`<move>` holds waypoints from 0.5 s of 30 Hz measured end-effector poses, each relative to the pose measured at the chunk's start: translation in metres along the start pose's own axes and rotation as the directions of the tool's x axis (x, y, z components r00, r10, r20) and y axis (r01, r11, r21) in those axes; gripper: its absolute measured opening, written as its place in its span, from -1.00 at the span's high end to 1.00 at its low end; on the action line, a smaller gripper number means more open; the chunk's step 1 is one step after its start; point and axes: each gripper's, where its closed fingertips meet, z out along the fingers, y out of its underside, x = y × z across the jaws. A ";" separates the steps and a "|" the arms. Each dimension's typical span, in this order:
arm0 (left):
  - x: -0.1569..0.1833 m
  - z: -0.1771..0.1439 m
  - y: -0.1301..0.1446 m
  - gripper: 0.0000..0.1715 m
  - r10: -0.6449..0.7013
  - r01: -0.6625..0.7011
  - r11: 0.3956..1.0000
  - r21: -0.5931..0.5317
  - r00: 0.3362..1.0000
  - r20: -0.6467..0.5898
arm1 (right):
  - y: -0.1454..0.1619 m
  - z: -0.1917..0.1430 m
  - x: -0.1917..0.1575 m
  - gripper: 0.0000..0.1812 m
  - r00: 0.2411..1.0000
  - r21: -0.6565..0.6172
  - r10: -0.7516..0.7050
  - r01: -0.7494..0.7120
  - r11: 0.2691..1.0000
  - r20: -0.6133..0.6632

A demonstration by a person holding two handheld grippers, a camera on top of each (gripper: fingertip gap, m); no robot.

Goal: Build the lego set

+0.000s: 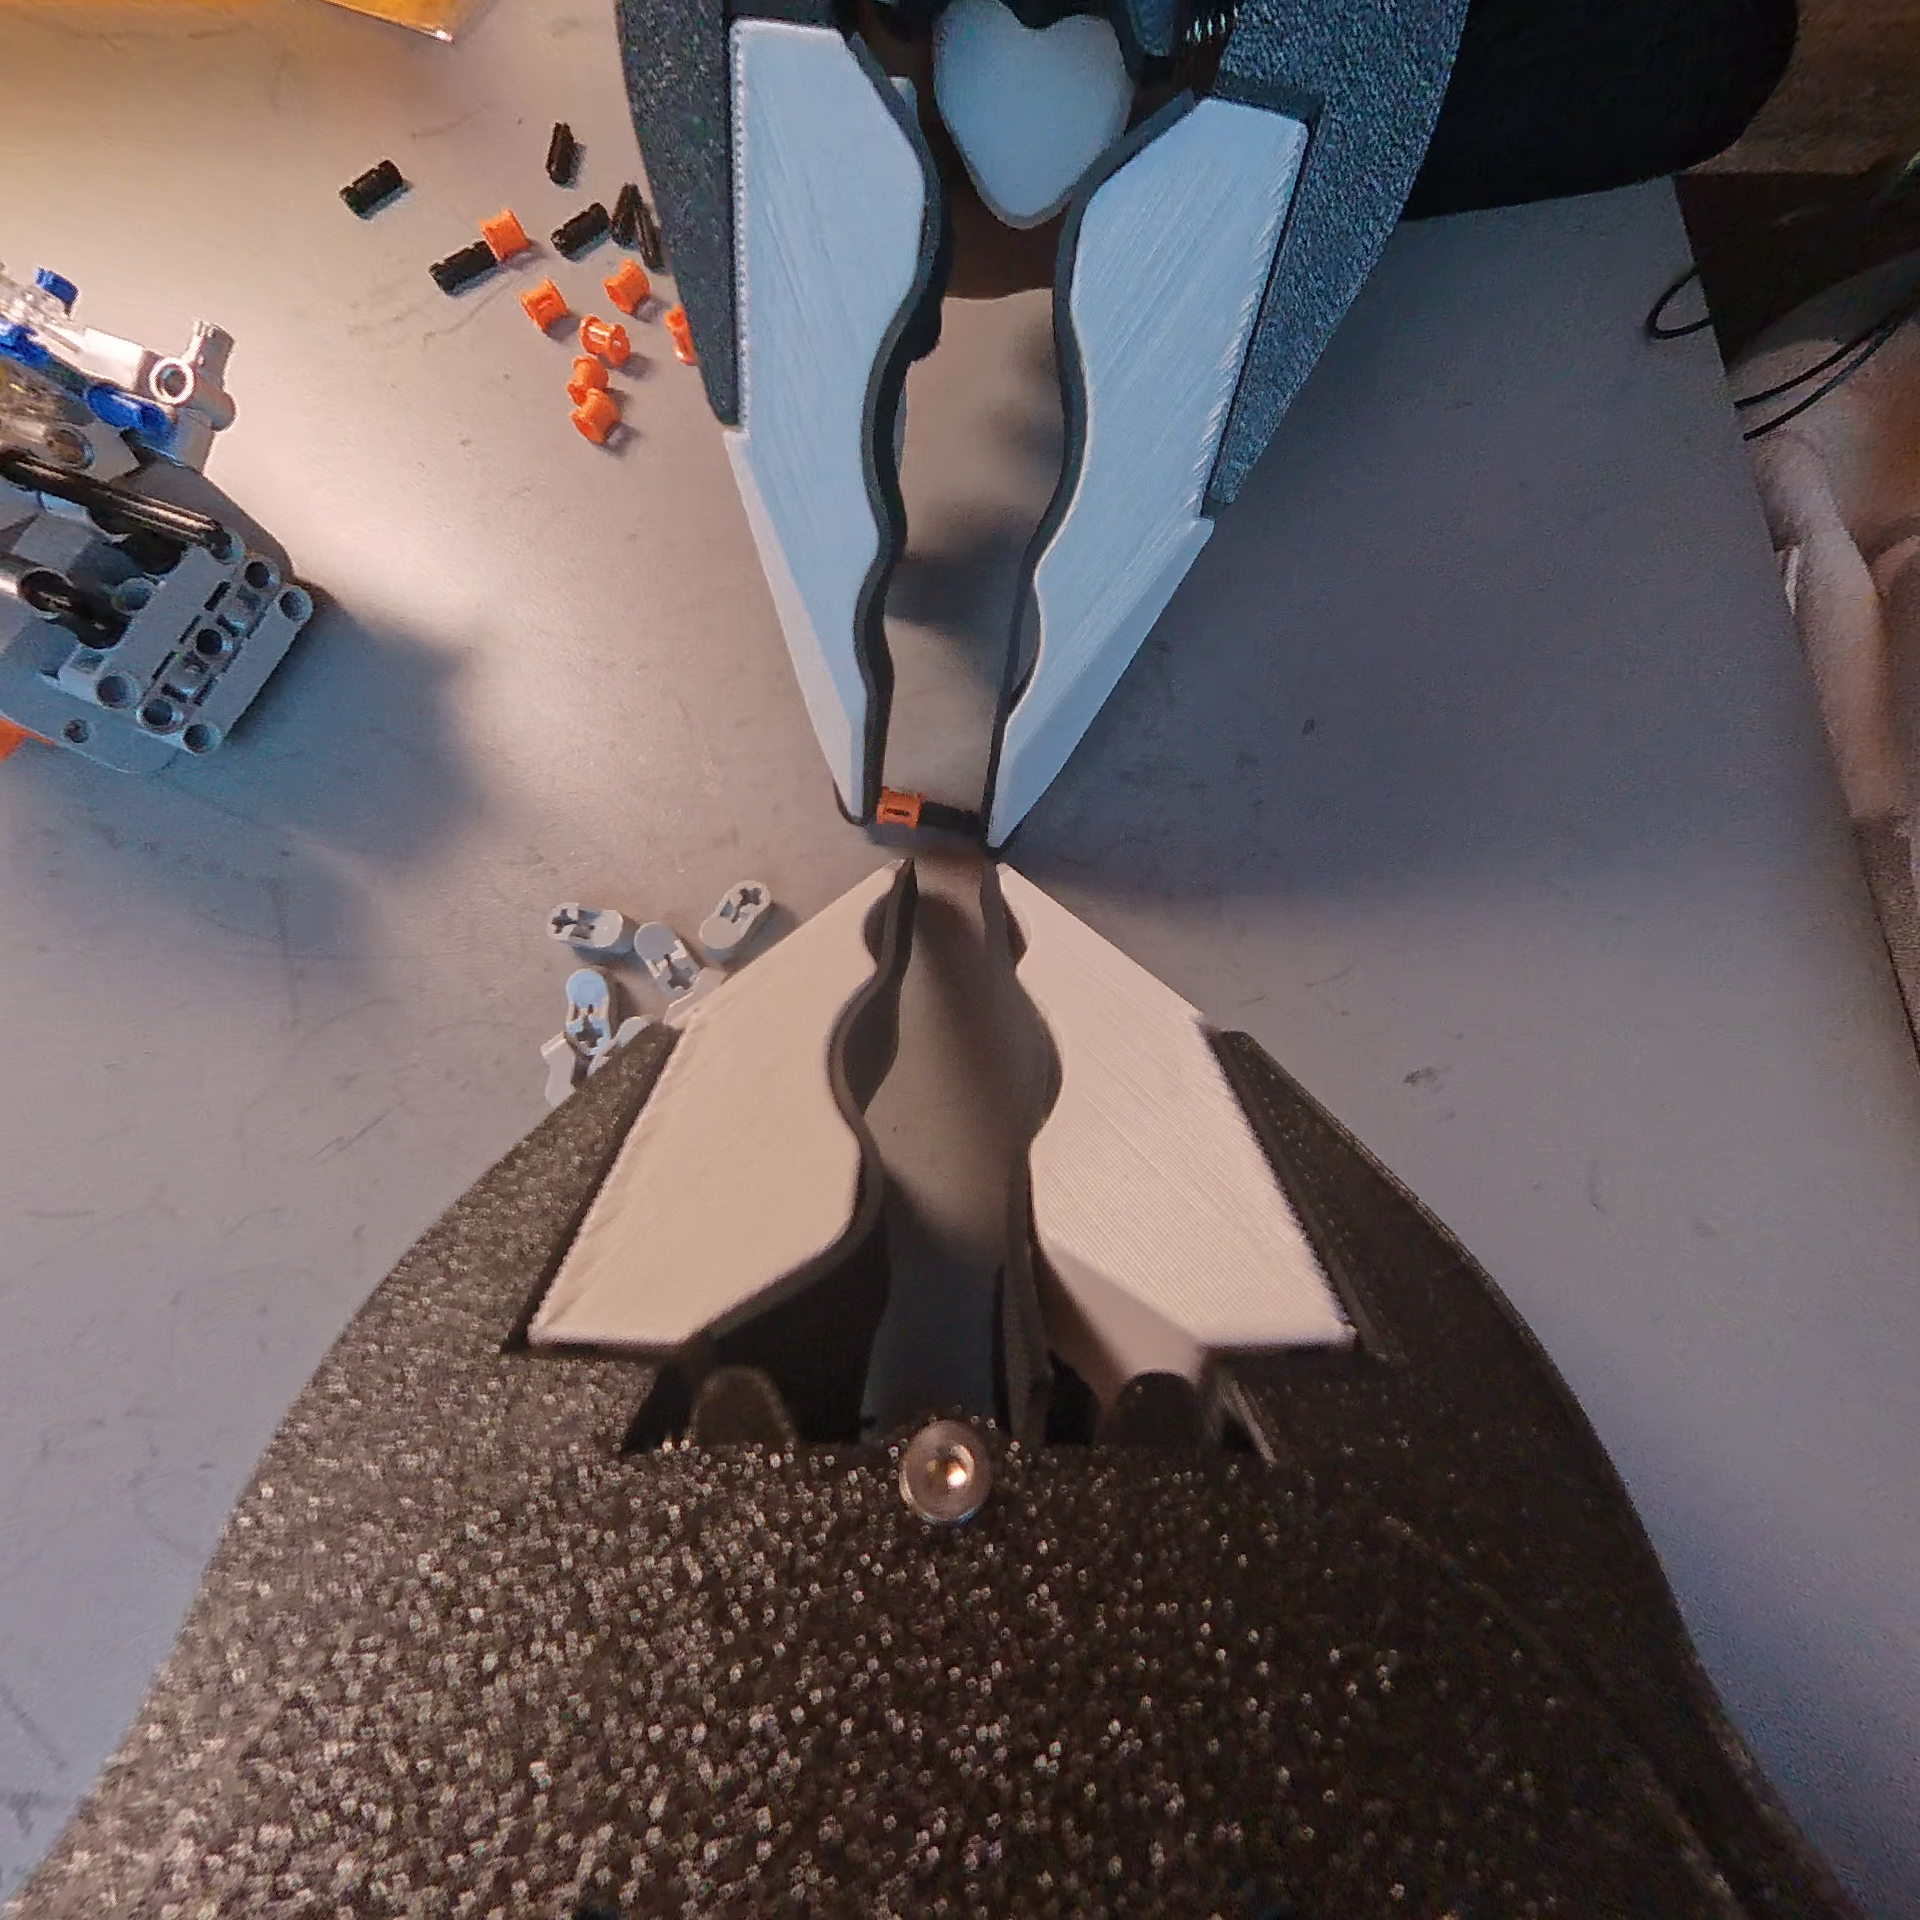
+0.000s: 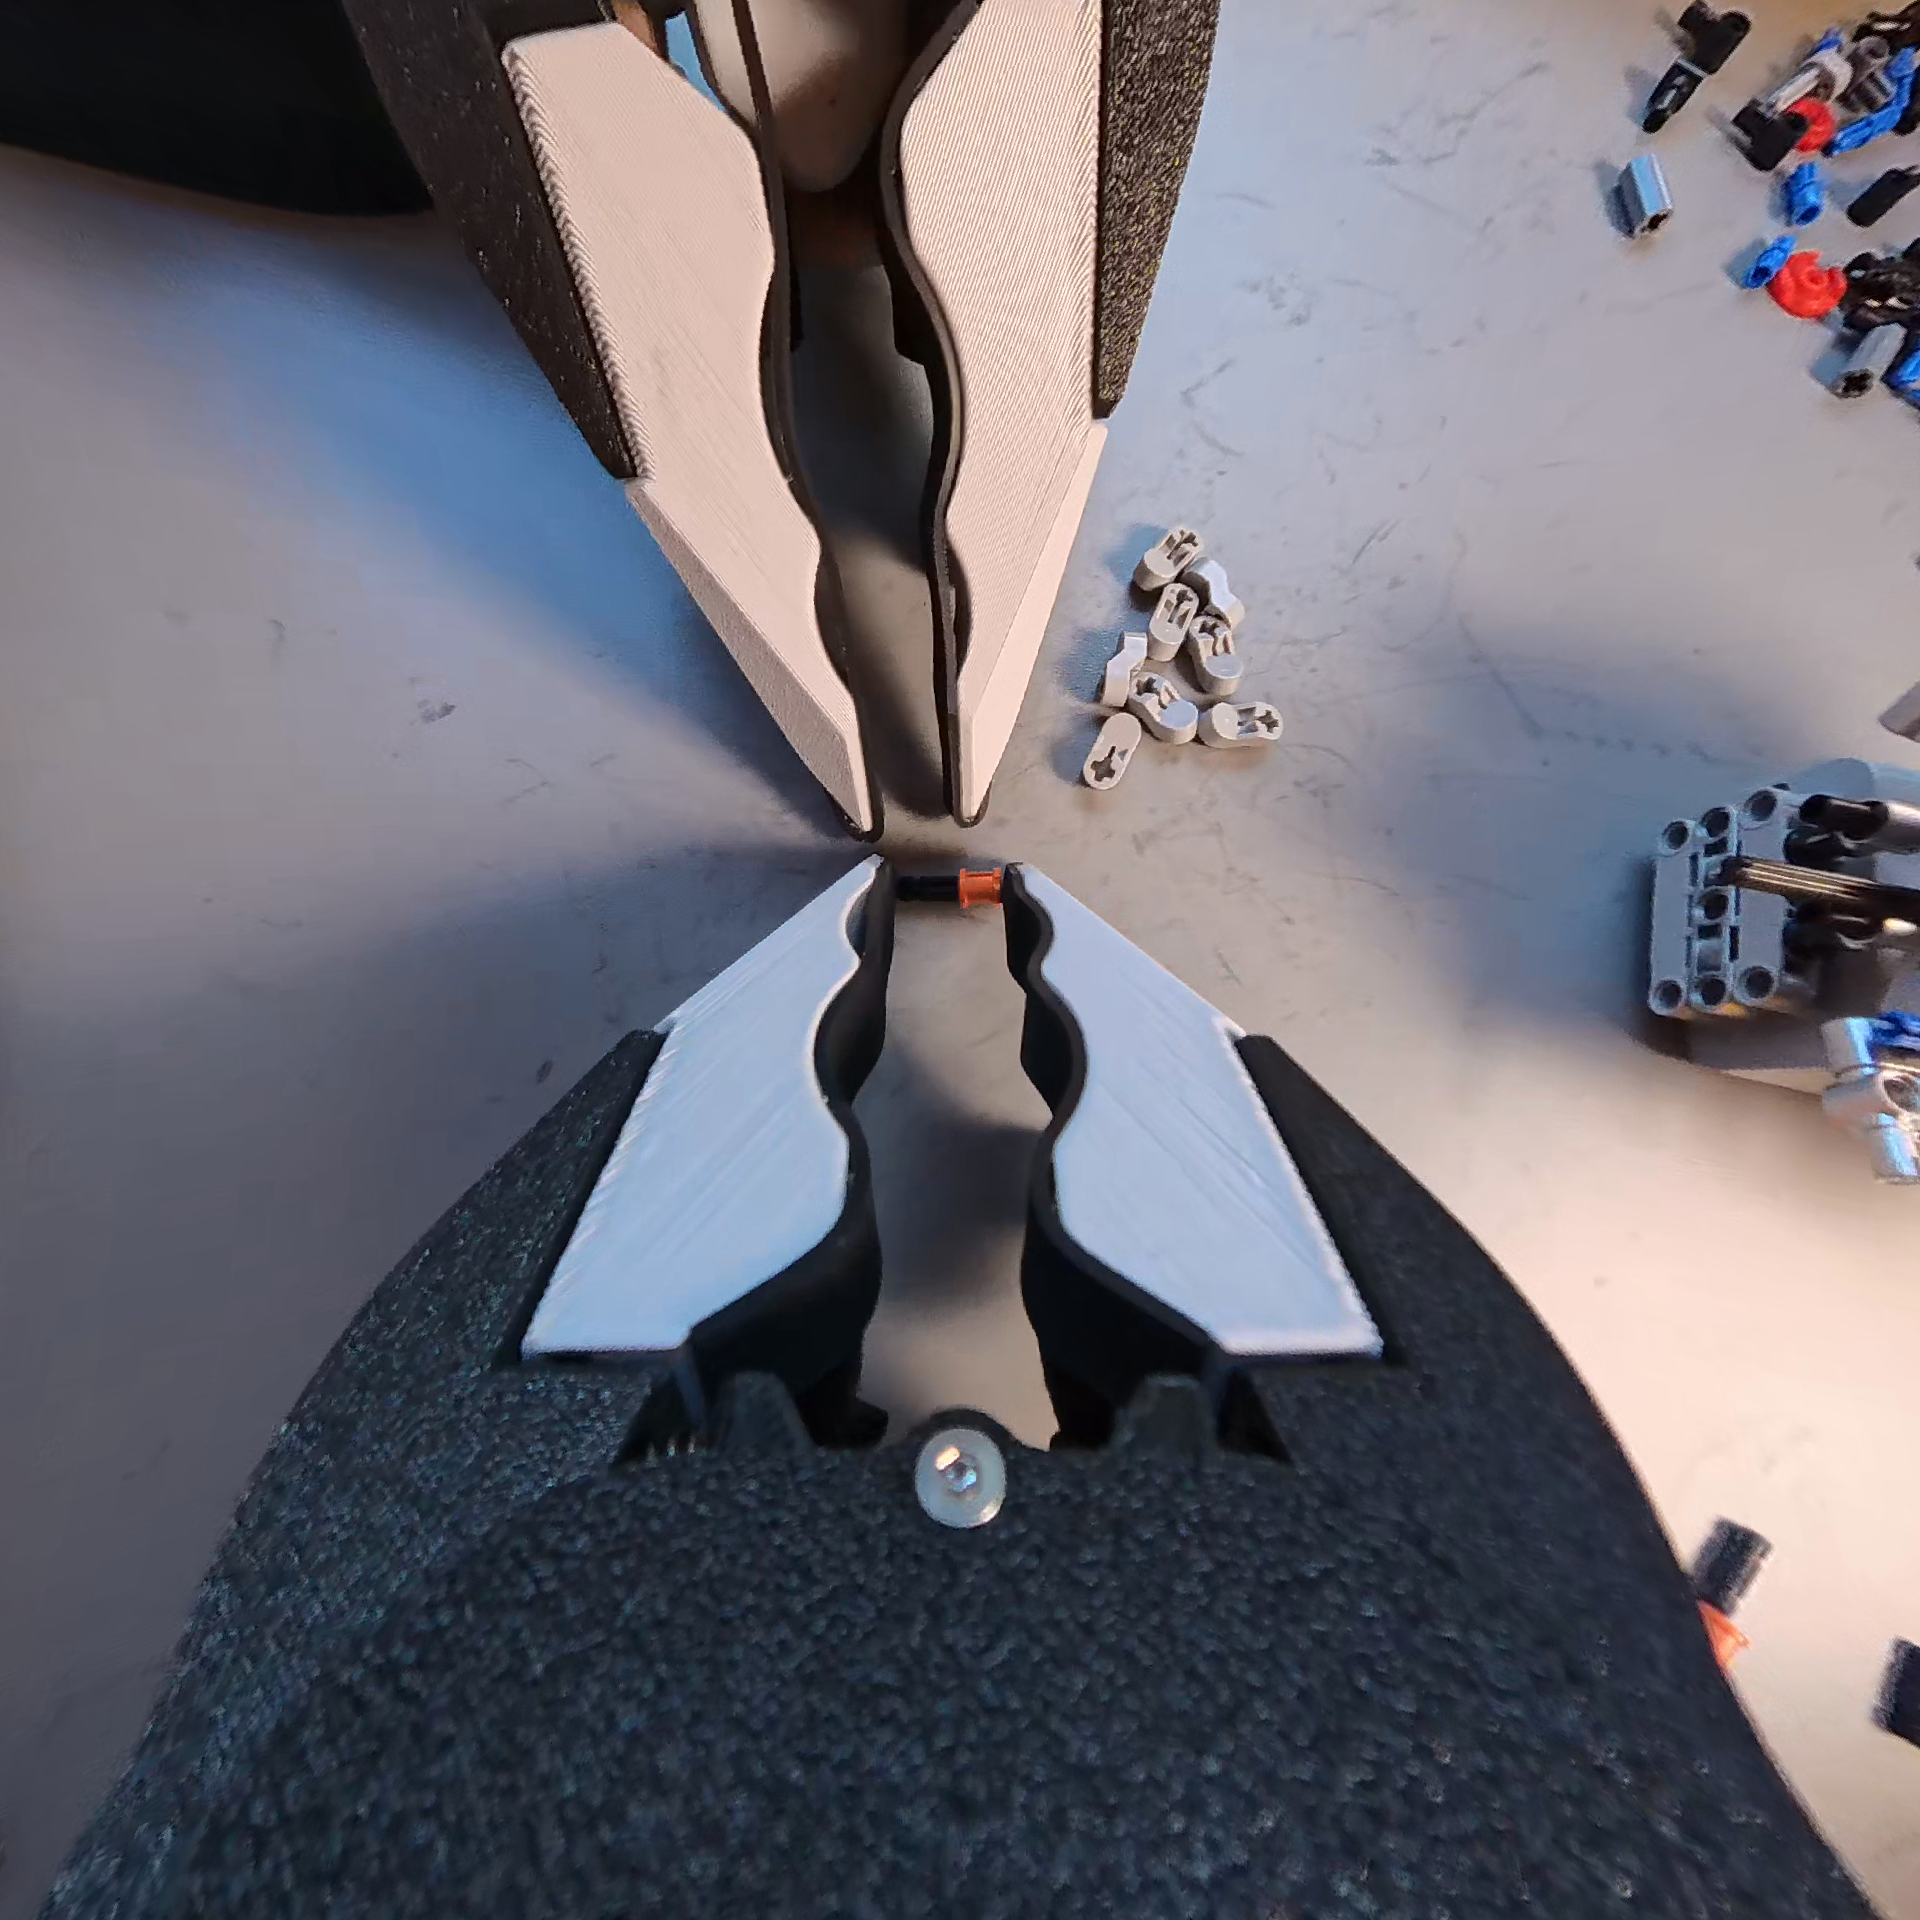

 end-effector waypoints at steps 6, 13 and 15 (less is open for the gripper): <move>0.000 0.000 0.000 0.88 -0.007 0.007 1.000 0.001 1.000 -0.001 | 0.000 0.000 0.000 0.79 1.000 0.023 -0.028 0.028 0.999 -0.007; 0.000 0.000 0.000 0.88 -0.009 0.009 1.000 0.002 1.000 -0.001 | 0.000 0.000 -0.001 0.80 0.999 0.027 -0.032 0.032 0.999 -0.006; 0.000 0.000 0.000 0.88 -0.009 0.009 1.000 0.002 1.000 -0.003 | 0.000 0.000 -0.001 0.80 0.999 0.027 -0.032 0.033 0.999 -0.007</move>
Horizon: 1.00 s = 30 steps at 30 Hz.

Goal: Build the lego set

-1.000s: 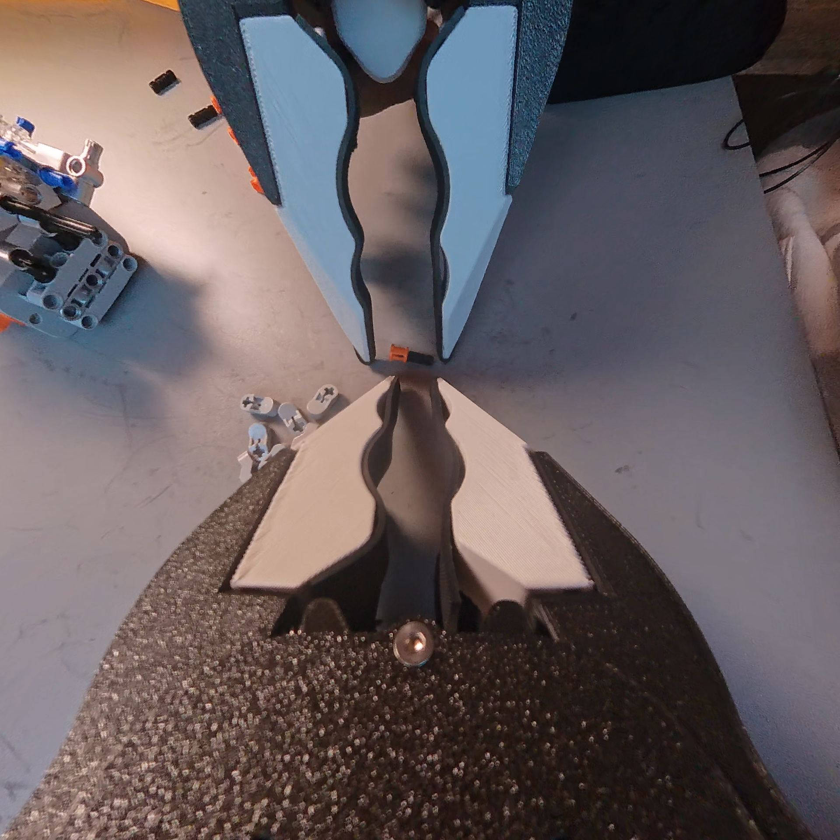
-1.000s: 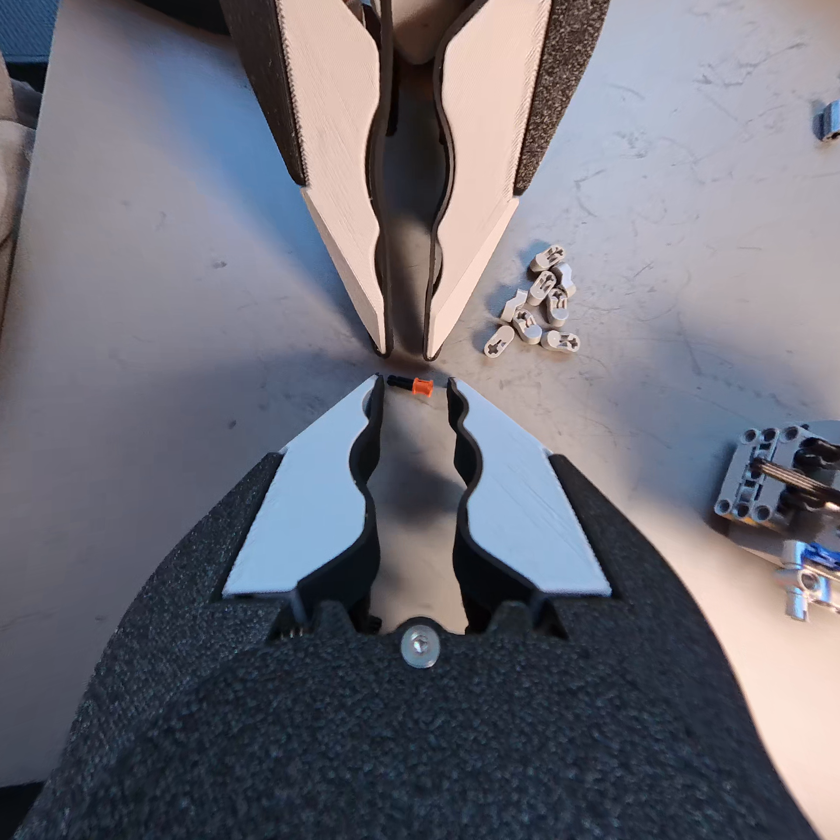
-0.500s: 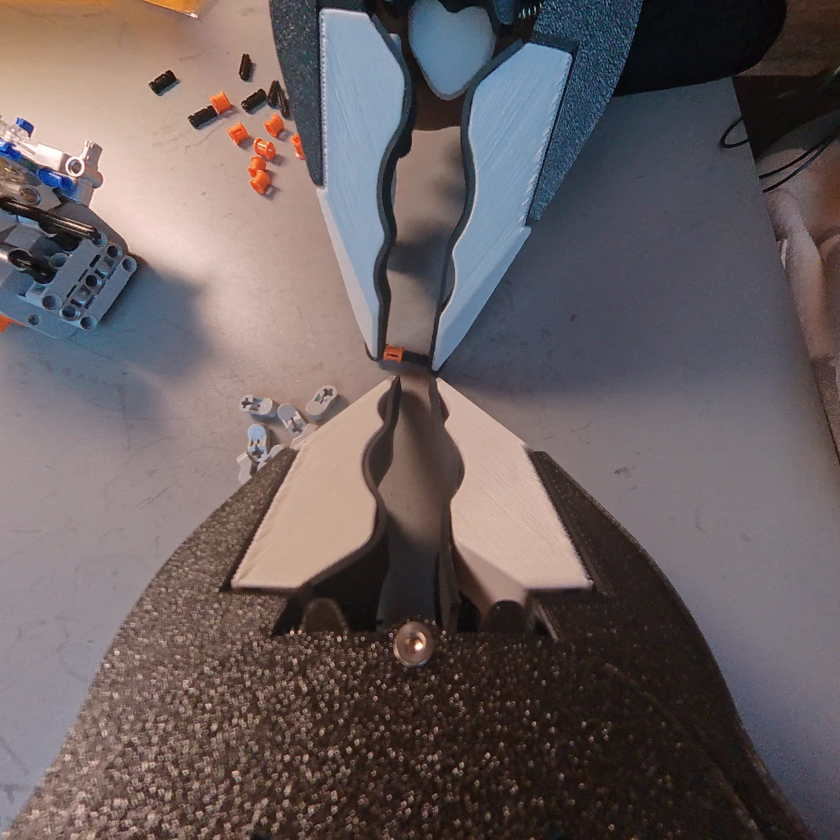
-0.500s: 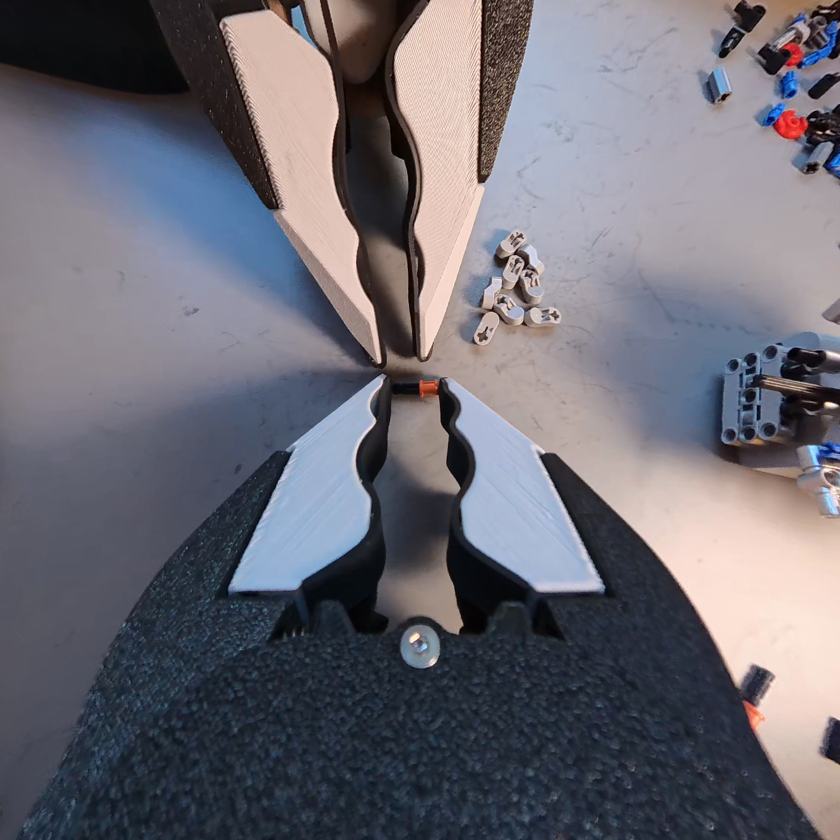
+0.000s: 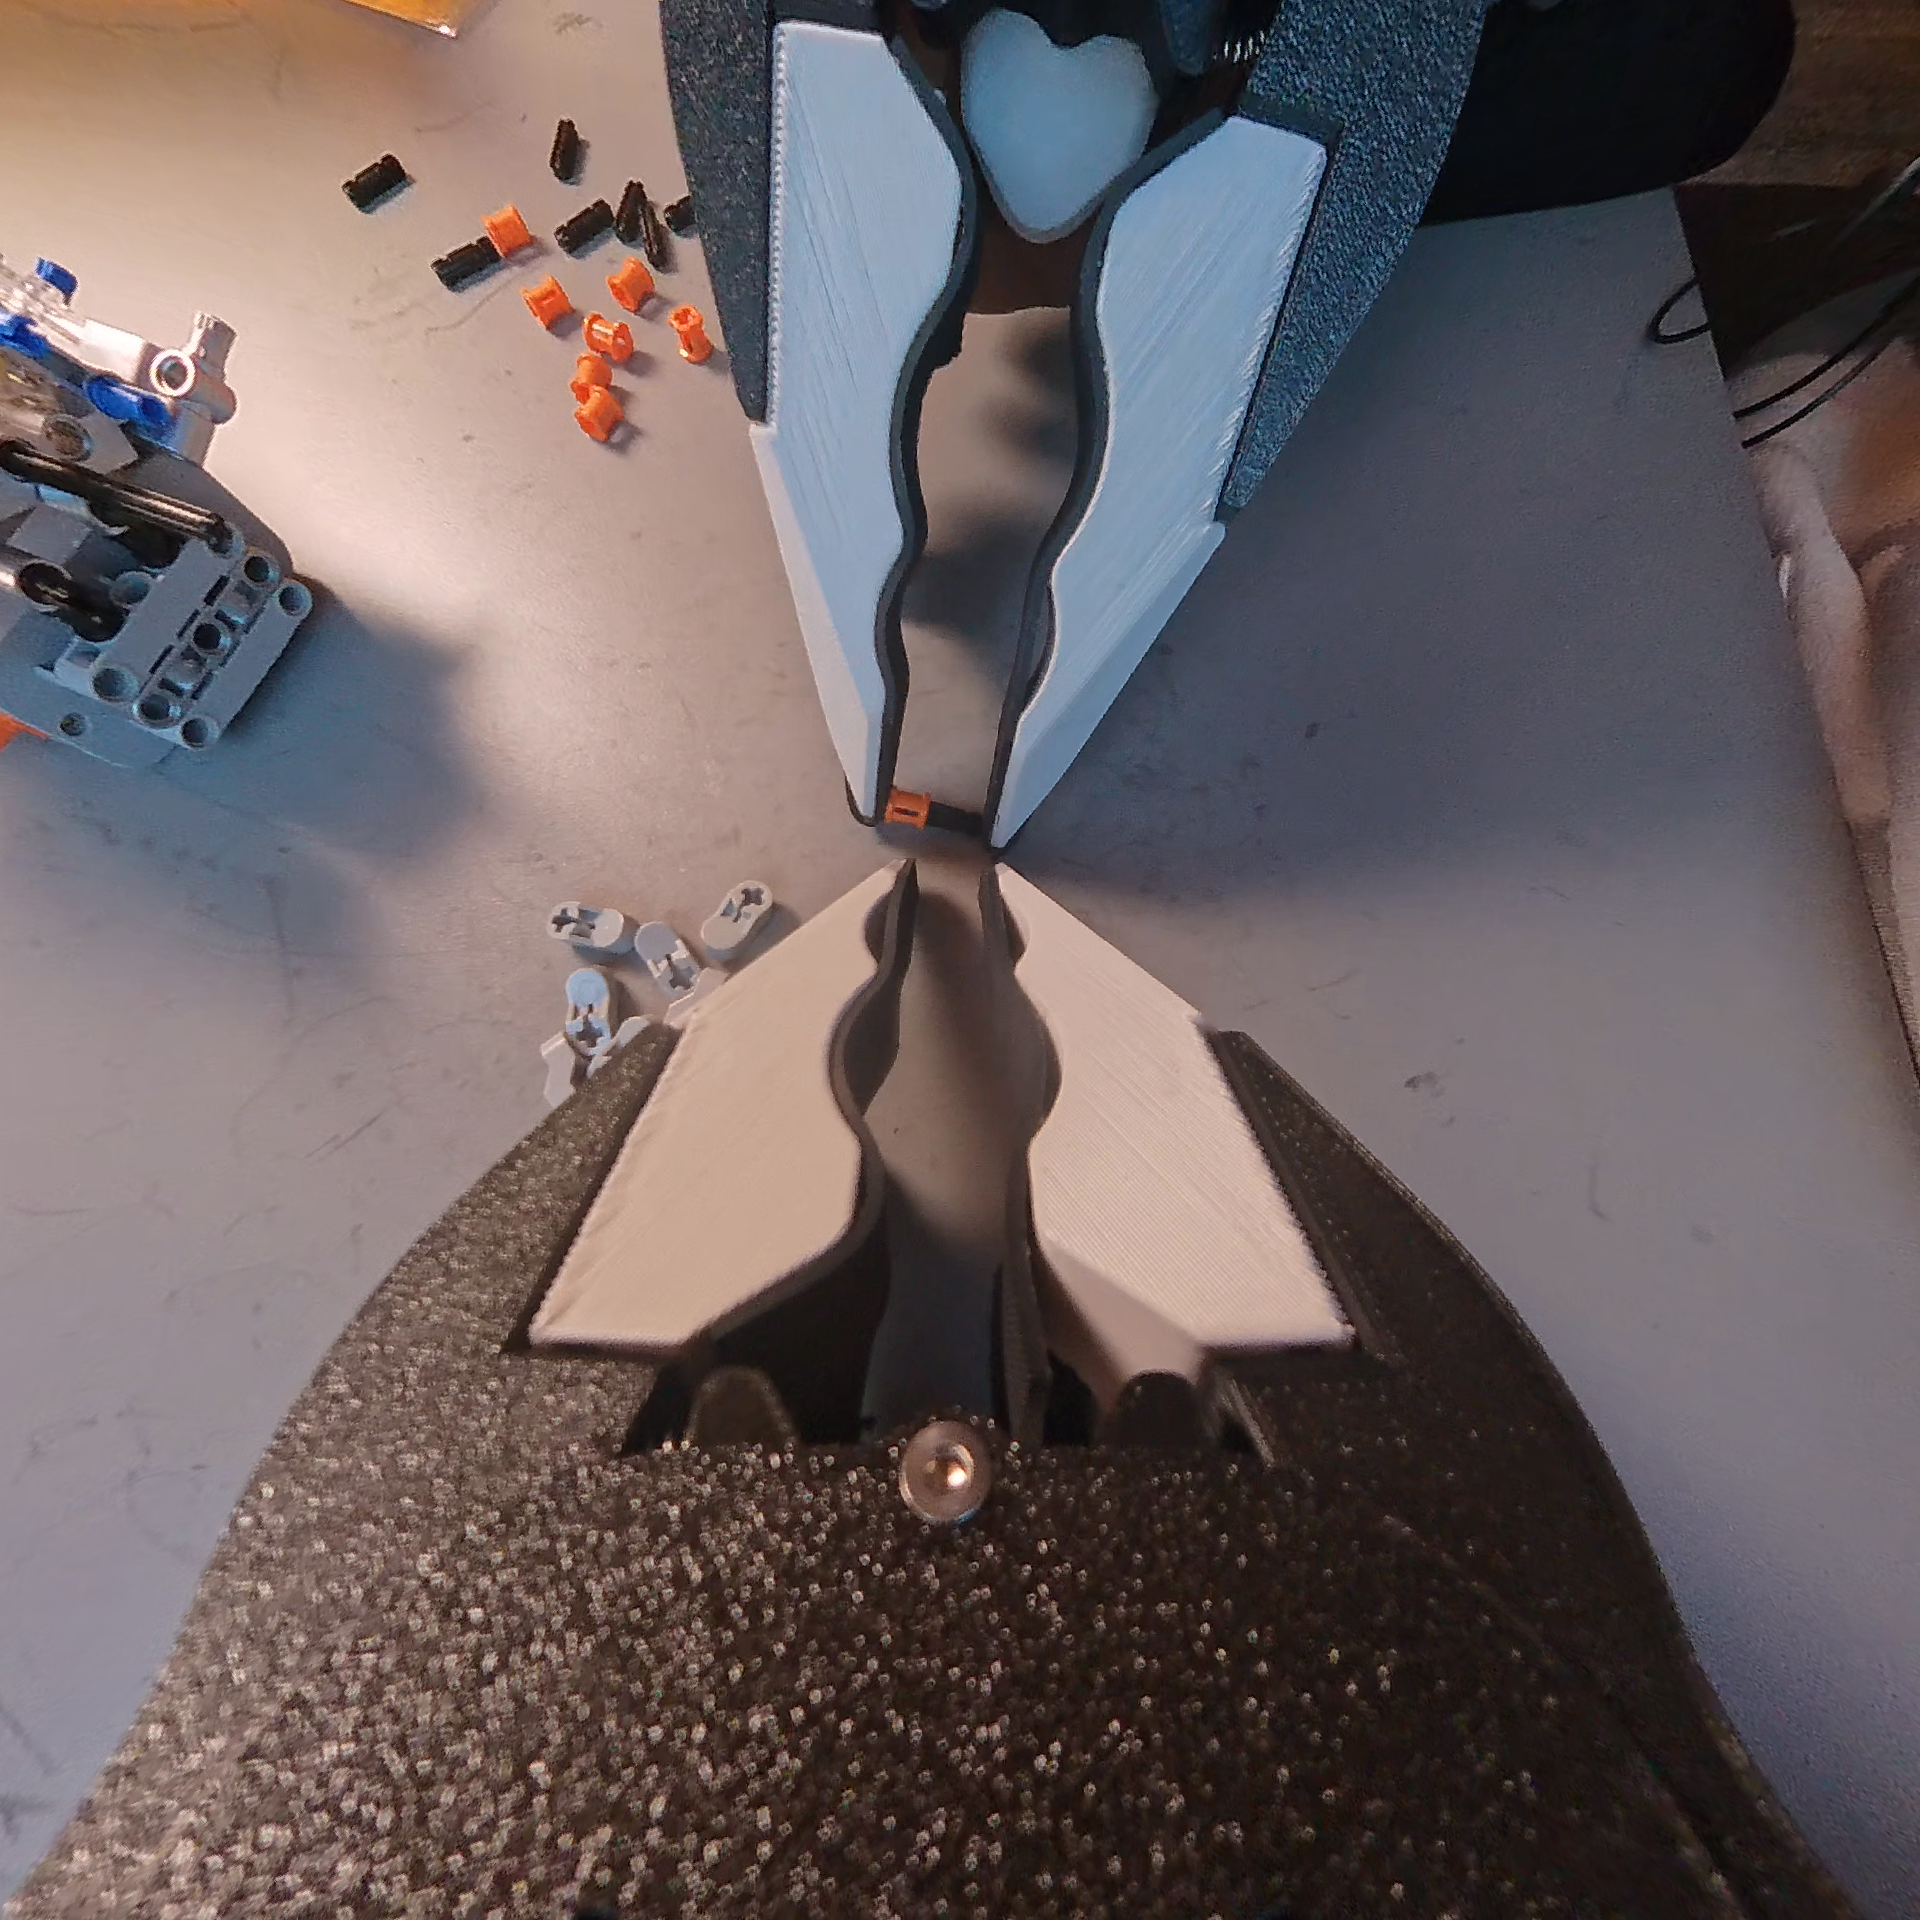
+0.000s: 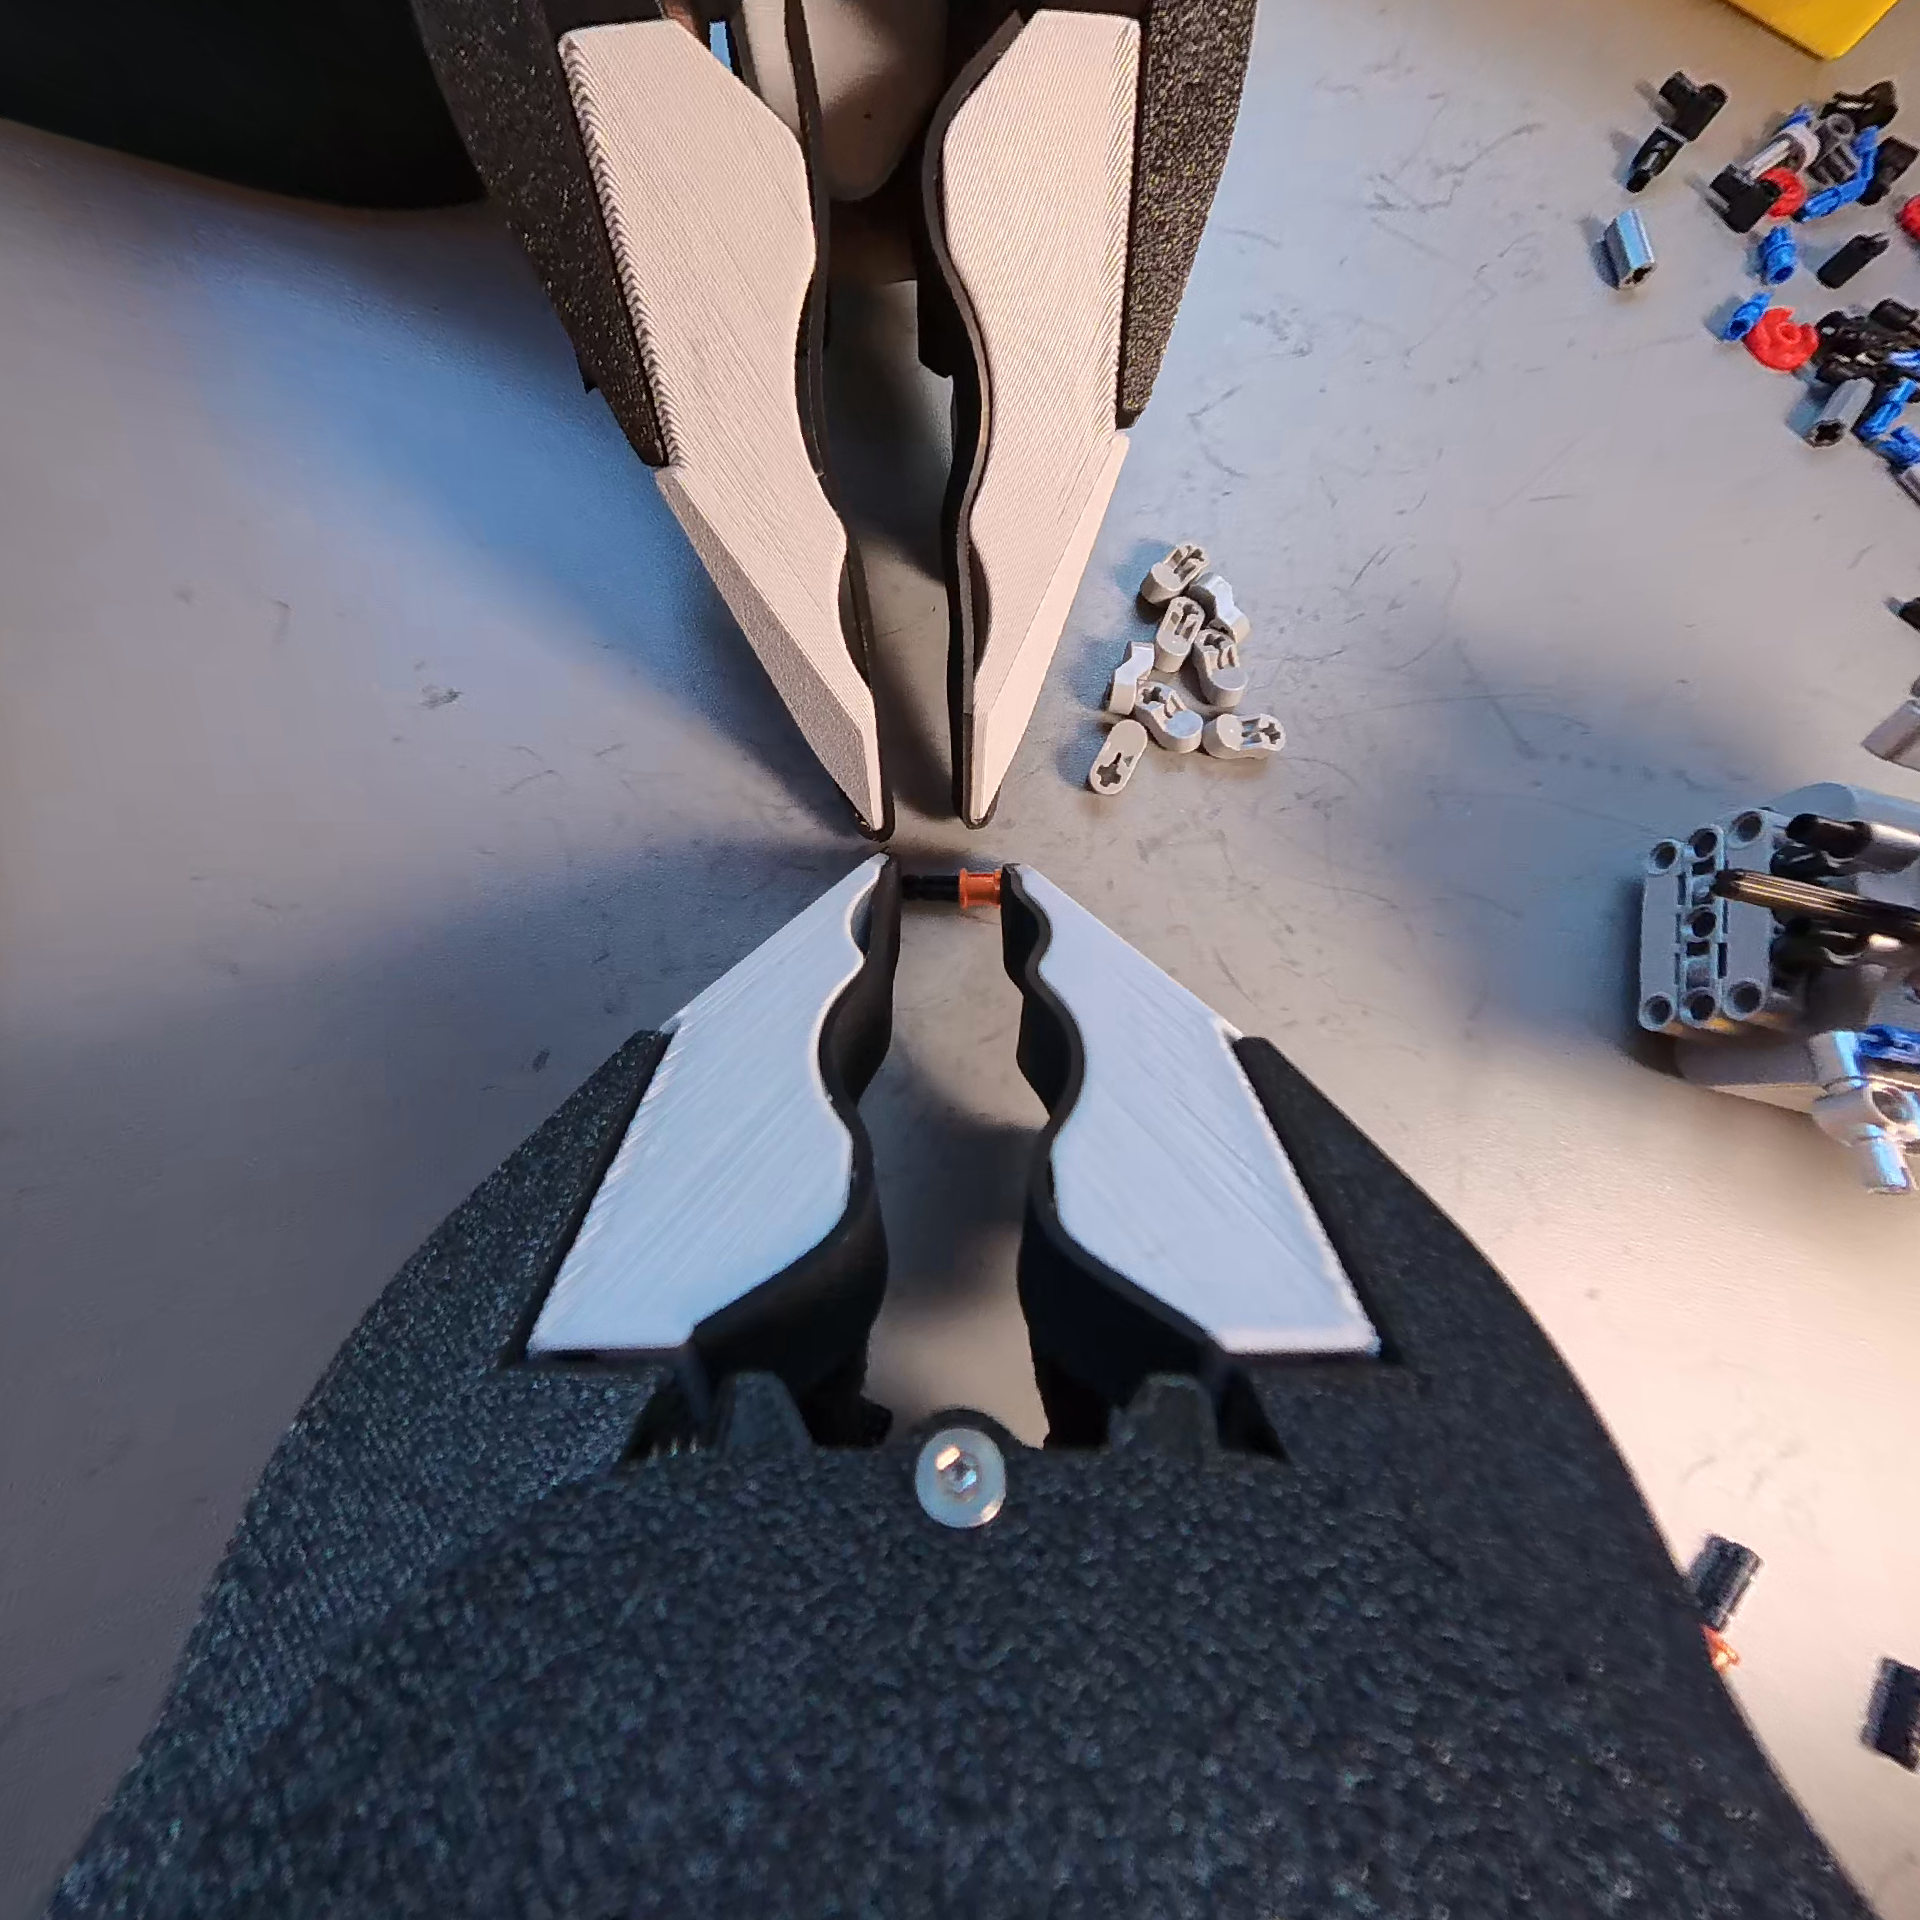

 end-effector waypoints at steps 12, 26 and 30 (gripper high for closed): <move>0.000 0.000 0.000 0.88 0.000 0.000 1.000 0.000 1.000 -0.003 | 0.000 0.000 0.000 0.85 1.000 0.002 -0.011 0.011 1.000 -0.008; 0.001 0.000 0.000 0.88 0.001 -0.001 1.000 0.000 1.000 -0.009 | -0.001 -0.001 -0.003 0.70 1.000 0.008 0.002 -0.002 1.000 0.019; 0.001 0.000 0.000 0.88 0.002 -0.002 1.000 0.001 1.000 -0.011 | 0.001 -0.003 -0.007 0.55 0.998 0.007 0.008 -0.008 1.000 0.067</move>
